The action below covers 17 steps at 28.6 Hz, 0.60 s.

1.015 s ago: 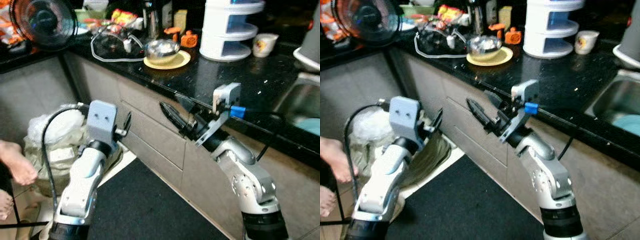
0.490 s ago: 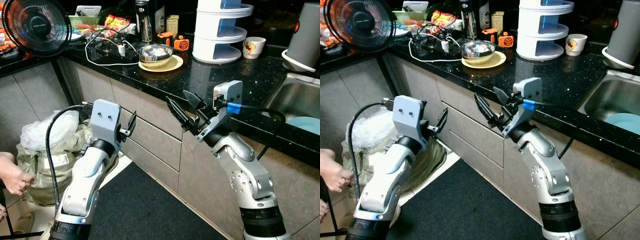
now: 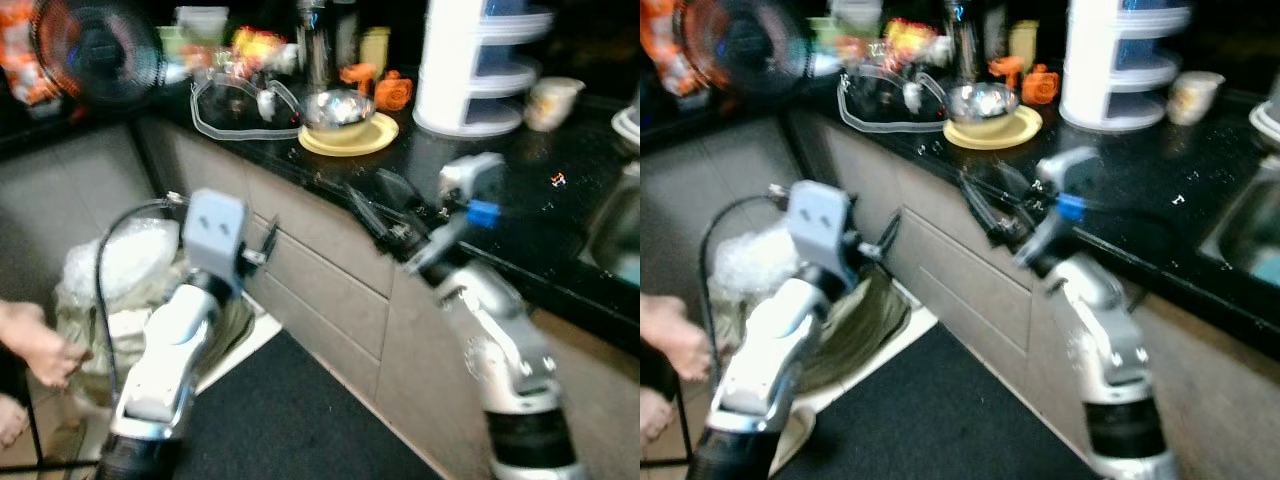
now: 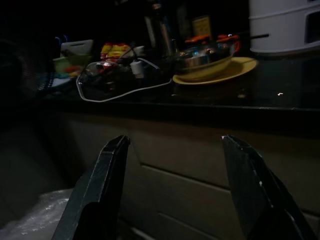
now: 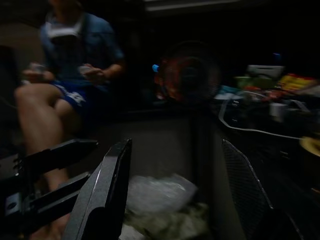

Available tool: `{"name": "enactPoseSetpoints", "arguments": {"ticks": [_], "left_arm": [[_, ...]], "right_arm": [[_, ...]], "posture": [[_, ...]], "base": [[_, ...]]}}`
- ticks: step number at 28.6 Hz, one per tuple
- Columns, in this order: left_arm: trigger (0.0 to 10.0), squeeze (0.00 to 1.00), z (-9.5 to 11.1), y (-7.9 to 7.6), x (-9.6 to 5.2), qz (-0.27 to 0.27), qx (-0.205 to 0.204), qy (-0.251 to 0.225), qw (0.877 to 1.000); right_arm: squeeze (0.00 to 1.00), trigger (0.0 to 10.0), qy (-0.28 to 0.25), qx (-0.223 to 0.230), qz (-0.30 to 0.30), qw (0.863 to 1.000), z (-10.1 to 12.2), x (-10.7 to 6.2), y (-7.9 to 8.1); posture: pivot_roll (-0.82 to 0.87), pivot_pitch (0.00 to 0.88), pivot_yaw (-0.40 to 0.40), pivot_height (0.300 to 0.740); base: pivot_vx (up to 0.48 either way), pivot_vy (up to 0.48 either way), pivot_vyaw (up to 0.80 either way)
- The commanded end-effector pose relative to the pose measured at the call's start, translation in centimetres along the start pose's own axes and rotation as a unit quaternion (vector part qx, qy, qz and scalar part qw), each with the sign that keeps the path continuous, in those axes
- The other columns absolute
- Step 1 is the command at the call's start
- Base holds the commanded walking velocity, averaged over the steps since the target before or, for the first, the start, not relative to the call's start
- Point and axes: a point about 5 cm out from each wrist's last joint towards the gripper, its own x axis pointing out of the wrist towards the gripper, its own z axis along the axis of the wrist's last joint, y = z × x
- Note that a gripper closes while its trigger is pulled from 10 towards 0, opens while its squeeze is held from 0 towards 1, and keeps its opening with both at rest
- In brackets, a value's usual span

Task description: Kitchen organization

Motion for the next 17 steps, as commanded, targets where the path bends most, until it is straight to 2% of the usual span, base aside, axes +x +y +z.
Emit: {"name": "enactPoseSetpoints", "arguments": {"ticks": [1,9,13,15,17], "left_arm": [[10.0,0.0,-0.1,-0.1,-0.1,-0.003,-0.001,0.002,1.0],[10.0,0.0,-0.1,-0.1,-0.2,-0.007,-0.001,0.003,1.0],[10.0,0.0,-1.0,-0.1,-0.6,-0.006,-0.003,0.016,1.0],[10.0,0.0,-1.9,0.1,-1.0,-0.003,0.0,0.031,1.0],[10.0,0.0,-3.4,0.6,-2.0,0.001,0.009,0.057,0.998]], "right_arm": [[0.0,10.0,-0.002,-0.003,-0.005,1.0,0.0,-0.1,-0.2],[0.0,10.0,0.005,-0.009,-0.019,1.0,-0.2,0.1,-0.4],[0.0,10.0,0.018,-0.019,-0.031,0.999,-0.6,0.0,-0.9],[0.0,10.0,0.031,-0.029,-0.045,0.998,-0.9,-0.4,-1.5],[0.0,10.0,0.062,-0.055,-0.079,0.993,-1.9,-1.5,-2.8]], "posture": [[-0.01,0.0,0.056,0.74],[-0.01,0.0,0.055,0.74],[-0.01,0.0,0.053,0.74],[-0.01,0.0,0.049,0.74],[-0.02,0.0,0.045,0.74]], "base": [[0.259,0.0,0.0],[0.265,0.0,0.0],[0.277,0.0,0.0],[0.279,0.0,0.0],[0.285,0.0,0.0]]}}
